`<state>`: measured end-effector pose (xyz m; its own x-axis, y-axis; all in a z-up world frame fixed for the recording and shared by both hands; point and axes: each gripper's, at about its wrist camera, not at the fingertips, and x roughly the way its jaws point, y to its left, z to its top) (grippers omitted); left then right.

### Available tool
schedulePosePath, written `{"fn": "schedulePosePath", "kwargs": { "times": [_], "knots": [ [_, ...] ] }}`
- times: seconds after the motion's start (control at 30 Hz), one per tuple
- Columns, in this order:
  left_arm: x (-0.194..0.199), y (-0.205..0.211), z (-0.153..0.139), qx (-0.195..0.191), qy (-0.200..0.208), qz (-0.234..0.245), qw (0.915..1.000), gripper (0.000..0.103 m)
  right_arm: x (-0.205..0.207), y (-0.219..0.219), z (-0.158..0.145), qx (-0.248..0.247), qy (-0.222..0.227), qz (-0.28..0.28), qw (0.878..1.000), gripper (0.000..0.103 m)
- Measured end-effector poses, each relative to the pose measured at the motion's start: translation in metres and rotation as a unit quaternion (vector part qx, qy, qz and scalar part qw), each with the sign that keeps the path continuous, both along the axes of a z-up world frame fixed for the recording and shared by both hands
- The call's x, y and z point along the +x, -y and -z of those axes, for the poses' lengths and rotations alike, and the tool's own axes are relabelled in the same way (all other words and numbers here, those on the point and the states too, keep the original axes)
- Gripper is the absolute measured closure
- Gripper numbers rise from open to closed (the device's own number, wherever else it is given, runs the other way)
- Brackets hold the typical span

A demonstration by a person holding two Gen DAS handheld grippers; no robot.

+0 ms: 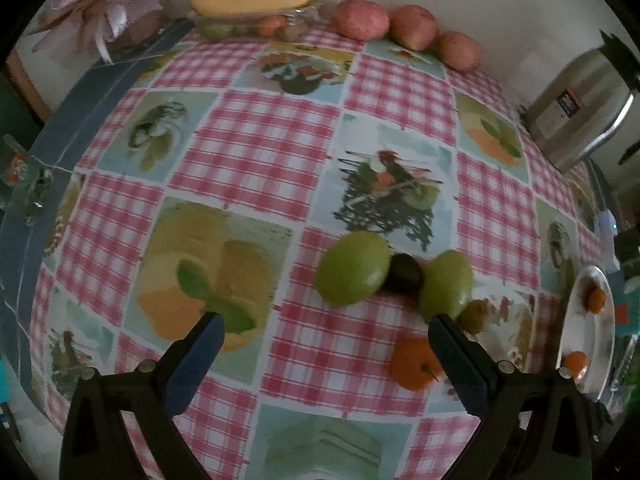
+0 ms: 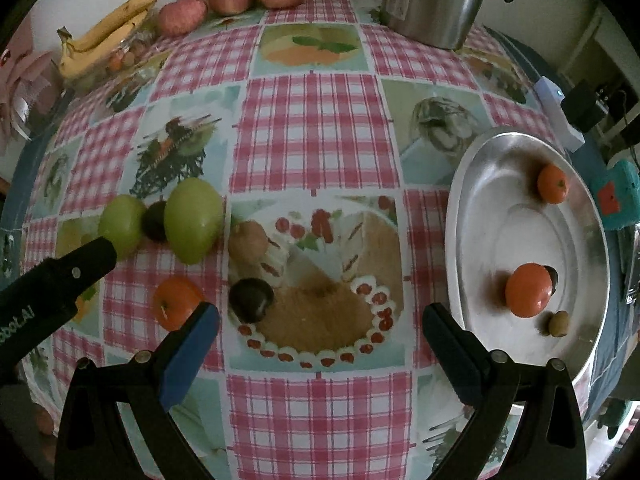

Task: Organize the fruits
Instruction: 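Grasp an orange with left tool while right tool approaches a dark plum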

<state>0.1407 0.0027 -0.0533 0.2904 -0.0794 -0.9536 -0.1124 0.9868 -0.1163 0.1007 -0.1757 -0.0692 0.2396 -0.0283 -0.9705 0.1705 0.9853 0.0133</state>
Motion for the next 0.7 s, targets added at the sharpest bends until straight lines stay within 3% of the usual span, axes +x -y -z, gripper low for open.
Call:
{"fn": "schedulePosePath", "kwargs": {
  "times": [0.33,0.7],
  "knots": [
    [-0.002,0.011,0.012,-0.041,-0.029,0.004,0.9987,0.002,-0.007,0.015,0.000,0.003,0.000,0.017,1.000,0.002],
    [-0.007,0.028,0.029,-0.057,-0.057,0.018,0.9966,0.022,-0.008,0.012,-0.001,0.005,-0.004,0.009,1.000,0.002]
  ]
}}
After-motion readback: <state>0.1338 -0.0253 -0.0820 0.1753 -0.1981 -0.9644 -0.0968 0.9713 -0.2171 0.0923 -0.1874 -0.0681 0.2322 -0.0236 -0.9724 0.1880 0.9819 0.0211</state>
